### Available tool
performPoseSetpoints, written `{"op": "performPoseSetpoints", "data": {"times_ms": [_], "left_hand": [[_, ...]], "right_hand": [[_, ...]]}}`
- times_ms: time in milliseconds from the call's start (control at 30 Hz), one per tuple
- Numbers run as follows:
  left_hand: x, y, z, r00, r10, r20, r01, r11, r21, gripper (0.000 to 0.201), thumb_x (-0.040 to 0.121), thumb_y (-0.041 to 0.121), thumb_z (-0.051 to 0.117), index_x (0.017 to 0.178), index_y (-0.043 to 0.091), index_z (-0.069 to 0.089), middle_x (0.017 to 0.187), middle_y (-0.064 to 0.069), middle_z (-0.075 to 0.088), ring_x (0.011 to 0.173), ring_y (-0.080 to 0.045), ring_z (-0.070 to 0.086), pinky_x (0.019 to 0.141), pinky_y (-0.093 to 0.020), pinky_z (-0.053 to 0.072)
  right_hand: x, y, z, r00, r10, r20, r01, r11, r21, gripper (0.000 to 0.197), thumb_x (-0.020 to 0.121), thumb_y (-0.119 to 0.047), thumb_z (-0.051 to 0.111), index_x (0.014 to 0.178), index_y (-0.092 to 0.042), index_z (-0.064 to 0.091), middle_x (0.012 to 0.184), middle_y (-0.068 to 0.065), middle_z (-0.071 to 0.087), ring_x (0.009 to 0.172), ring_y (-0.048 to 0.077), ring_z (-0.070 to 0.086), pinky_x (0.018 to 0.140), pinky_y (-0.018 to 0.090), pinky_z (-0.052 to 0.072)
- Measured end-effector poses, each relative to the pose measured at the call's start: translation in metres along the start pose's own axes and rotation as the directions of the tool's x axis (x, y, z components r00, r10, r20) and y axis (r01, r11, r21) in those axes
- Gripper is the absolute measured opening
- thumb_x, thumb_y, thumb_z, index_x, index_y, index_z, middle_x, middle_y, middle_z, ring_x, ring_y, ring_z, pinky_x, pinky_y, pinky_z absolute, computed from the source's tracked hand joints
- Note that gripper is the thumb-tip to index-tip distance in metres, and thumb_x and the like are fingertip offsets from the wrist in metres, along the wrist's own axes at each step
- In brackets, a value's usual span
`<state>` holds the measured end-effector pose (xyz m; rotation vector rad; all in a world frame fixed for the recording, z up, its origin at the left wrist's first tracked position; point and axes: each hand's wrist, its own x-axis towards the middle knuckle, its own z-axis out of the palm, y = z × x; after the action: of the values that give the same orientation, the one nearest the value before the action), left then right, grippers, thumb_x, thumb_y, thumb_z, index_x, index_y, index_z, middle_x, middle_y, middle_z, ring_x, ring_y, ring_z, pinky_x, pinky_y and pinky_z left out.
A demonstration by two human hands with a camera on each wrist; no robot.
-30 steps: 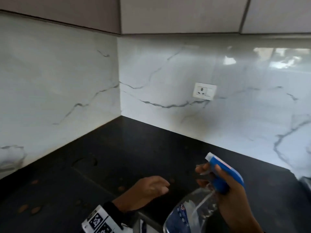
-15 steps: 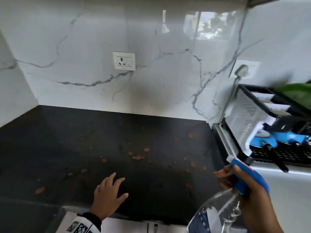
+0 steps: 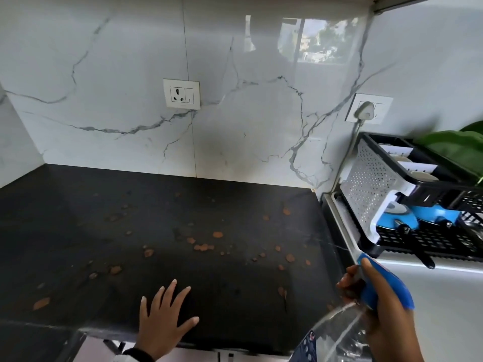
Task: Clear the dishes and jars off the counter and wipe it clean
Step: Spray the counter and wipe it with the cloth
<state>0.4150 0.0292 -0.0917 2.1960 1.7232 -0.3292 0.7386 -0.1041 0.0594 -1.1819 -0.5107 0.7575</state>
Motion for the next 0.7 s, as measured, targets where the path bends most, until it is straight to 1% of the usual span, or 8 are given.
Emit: {"op": "performPoseSetpoints", "data": {"times_ms": [100,167,233,333,400,500,633,700], "left_hand": [[0.000,0.001,0.003,0.978,0.067,-0.196,-0.067,0.998,0.009,0.071,0.085,0.072,0.004,0.109,0.036,0.060,0.108,-0.001,0.070,0.085,-0.024,0.071,0.062,-0.053,0.054],[0.002,0.002,0.005,0.975,0.060,-0.214,-0.061,0.998,0.003,0.072,0.086,0.071,0.005,0.104,0.038,0.066,0.105,-0.001,0.071,0.083,-0.024,0.072,0.061,-0.053,0.053],[0.001,0.001,0.005,0.984,0.031,-0.174,-0.024,0.999,0.040,0.075,0.085,0.073,0.004,0.105,0.038,0.067,0.109,-0.001,0.070,0.088,-0.025,0.071,0.065,-0.055,0.052],[-0.003,0.001,0.000,0.995,0.018,-0.101,-0.014,0.999,0.040,0.089,0.076,0.081,-0.004,0.120,0.038,0.061,0.128,-0.002,0.060,0.109,-0.029,0.063,0.087,-0.060,0.043],[-0.007,0.002,-0.004,0.982,0.028,-0.188,-0.018,0.998,0.054,0.094,0.073,0.082,-0.008,0.123,0.039,0.058,0.134,-0.001,0.056,0.116,-0.029,0.059,0.092,-0.060,0.039],[-0.007,-0.002,-0.002,0.998,0.002,-0.070,-0.002,1.000,0.004,0.084,0.079,0.078,-0.002,0.120,0.036,0.058,0.124,-0.001,0.063,0.104,-0.027,0.066,0.081,-0.058,0.047],[-0.005,-0.002,0.005,0.976,0.058,-0.209,-0.074,0.995,-0.067,0.064,0.087,0.070,0.004,0.115,0.036,0.049,0.110,0.002,0.069,0.089,-0.021,0.070,0.067,-0.053,0.053],[-0.009,0.000,0.004,0.975,0.058,-0.215,-0.075,0.995,-0.072,0.063,0.087,0.070,0.004,0.115,0.035,0.048,0.110,0.002,0.069,0.089,-0.020,0.070,0.068,-0.052,0.052]], "right_hand": [[0.001,-0.001,0.003,0.999,0.028,0.039,-0.028,1.000,0.013,0.032,0.069,-0.040,0.064,0.074,-0.009,0.067,0.064,0.008,0.067,0.060,0.017,0.068,0.056,0.022,0.057],[0.004,-0.004,0.006,0.999,0.013,0.048,-0.014,1.000,0.020,0.038,0.056,-0.048,0.071,0.070,-0.013,0.071,0.068,0.009,0.068,0.066,0.018,0.069,0.060,0.023,0.058],[0.008,-0.009,0.009,0.998,-0.007,0.064,0.004,0.999,0.053,0.034,0.063,-0.046,0.071,0.075,-0.015,0.069,0.071,0.007,0.068,0.070,0.018,0.069,0.064,0.024,0.057],[0.027,-0.020,0.016,0.997,-0.027,0.070,0.018,0.992,0.126,0.020,0.087,-0.033,0.058,0.080,-0.014,0.063,0.069,0.002,0.064,0.068,0.016,0.065,0.065,0.022,0.056],[0.046,-0.026,0.020,0.998,0.011,0.054,-0.020,0.987,0.158,0.019,0.088,-0.030,0.058,0.079,-0.013,0.059,0.066,0.003,0.060,0.064,0.017,0.062,0.059,0.020,0.055],[0.074,-0.029,0.024,0.996,0.085,0.009,-0.085,0.978,0.191,0.027,0.077,-0.035,0.068,0.082,-0.010,0.057,0.070,0.006,0.055,0.067,0.020,0.056,0.056,0.020,0.053],[0.092,-0.028,0.030,0.983,0.178,0.053,-0.185,0.954,0.234,0.043,0.059,-0.042,0.081,0.080,-0.012,0.058,0.071,0.003,0.057,0.067,0.018,0.058,0.059,0.021,0.054],[0.095,-0.031,0.036,0.971,0.208,0.114,-0.232,0.935,0.269,0.028,0.077,-0.037,0.068,0.078,-0.012,0.057,0.068,0.002,0.058,0.065,0.016,0.061,0.060,0.020,0.055]]}}
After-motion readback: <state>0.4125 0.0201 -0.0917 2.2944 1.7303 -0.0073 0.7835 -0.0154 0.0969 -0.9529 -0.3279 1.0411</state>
